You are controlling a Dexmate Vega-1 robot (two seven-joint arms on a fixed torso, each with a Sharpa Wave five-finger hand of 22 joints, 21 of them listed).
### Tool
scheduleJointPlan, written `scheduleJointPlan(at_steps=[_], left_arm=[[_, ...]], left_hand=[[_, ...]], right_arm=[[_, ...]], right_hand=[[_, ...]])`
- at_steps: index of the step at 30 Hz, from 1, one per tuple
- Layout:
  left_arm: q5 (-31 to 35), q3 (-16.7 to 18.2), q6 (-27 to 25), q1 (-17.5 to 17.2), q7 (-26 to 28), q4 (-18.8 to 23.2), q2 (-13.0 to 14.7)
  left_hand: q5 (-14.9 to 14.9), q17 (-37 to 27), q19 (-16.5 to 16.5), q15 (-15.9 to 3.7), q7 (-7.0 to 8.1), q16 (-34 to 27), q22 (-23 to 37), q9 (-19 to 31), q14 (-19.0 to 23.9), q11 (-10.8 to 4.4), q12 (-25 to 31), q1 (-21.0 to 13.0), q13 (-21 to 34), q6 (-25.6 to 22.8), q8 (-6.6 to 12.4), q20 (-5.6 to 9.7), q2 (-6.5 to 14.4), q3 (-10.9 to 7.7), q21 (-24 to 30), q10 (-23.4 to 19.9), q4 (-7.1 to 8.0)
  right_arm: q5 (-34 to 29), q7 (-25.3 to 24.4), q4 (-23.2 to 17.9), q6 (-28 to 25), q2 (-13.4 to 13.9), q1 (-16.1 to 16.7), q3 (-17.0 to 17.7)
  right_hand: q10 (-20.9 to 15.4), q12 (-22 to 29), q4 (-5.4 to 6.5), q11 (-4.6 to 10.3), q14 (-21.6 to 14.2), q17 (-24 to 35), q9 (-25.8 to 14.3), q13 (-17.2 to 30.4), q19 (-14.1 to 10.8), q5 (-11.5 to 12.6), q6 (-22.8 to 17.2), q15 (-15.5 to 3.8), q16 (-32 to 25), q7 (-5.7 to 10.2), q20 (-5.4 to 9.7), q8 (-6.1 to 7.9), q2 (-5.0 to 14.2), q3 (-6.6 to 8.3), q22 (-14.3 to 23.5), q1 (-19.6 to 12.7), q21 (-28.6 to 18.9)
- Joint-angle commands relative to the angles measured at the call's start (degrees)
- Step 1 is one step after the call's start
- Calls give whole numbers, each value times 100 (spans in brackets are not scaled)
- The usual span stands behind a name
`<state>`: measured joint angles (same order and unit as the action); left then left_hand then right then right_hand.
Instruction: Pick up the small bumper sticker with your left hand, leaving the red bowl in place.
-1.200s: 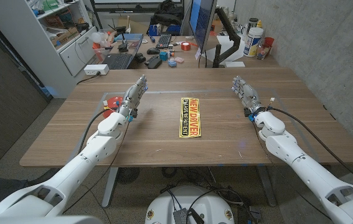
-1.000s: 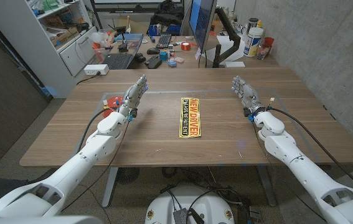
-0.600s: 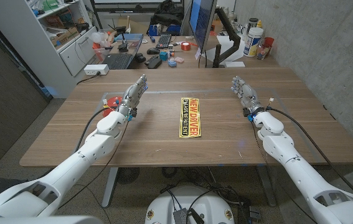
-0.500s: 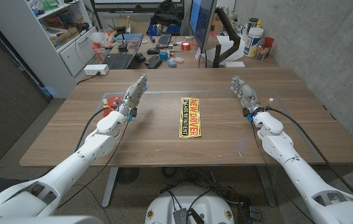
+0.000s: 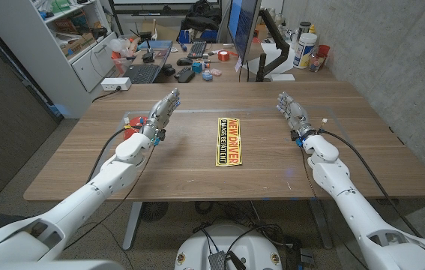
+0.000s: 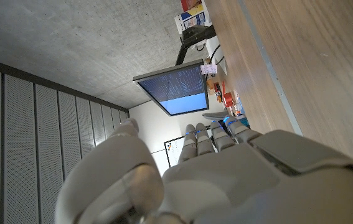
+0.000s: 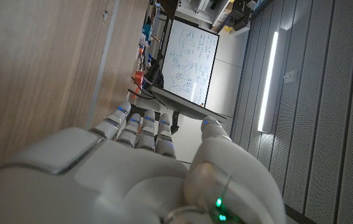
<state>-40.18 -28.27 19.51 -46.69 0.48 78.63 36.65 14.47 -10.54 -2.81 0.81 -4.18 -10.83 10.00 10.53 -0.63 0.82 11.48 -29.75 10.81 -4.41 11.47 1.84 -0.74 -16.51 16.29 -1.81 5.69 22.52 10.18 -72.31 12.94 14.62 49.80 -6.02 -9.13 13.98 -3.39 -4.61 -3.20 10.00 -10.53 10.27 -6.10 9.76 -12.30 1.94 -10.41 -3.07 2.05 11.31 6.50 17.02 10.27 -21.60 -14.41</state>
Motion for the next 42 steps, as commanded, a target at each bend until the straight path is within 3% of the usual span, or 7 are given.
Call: scheduleJointPlan(at_steps=[1,22,42], left_arm=[[48,-61,27,-73,40,186,214],[352,-115,-171,-227,275,748,634],[682,-78,-102,-441,514,1136,885]], left_hand=[[49,-10,-43,24,-47,-23,12,24,-5,7,39,-71,21,-30,23,68,13,-21,-18,-54,-46],[53,-3,-95,17,-20,-14,16,27,-6,-29,42,-207,25,-52,26,22,34,-53,-90,-73,-133],[52,2,-161,31,-1,1,20,32,-39,0,23,-426,30,-27,14,-23,77,-118,-175,-20,-268]], right_arm=[[-209,64,55,51,-217,-32,177],[-270,10,-27,177,-346,26,319],[-267,97,157,285,-422,-85,320]], right_hand=[[-54,19,-29,10,-72,28,-32,32,-58,31,-46,4,-48,-12,6,37,17,6,28,-47,9],[-91,5,-43,13,-97,30,-32,33,-84,30,-106,-5,-49,-57,3,42,24,-16,29,-37,34],[-130,-1,-56,19,-121,30,-31,33,-104,31,-136,-26,-51,-82,2,38,28,-34,29,-30,53]])
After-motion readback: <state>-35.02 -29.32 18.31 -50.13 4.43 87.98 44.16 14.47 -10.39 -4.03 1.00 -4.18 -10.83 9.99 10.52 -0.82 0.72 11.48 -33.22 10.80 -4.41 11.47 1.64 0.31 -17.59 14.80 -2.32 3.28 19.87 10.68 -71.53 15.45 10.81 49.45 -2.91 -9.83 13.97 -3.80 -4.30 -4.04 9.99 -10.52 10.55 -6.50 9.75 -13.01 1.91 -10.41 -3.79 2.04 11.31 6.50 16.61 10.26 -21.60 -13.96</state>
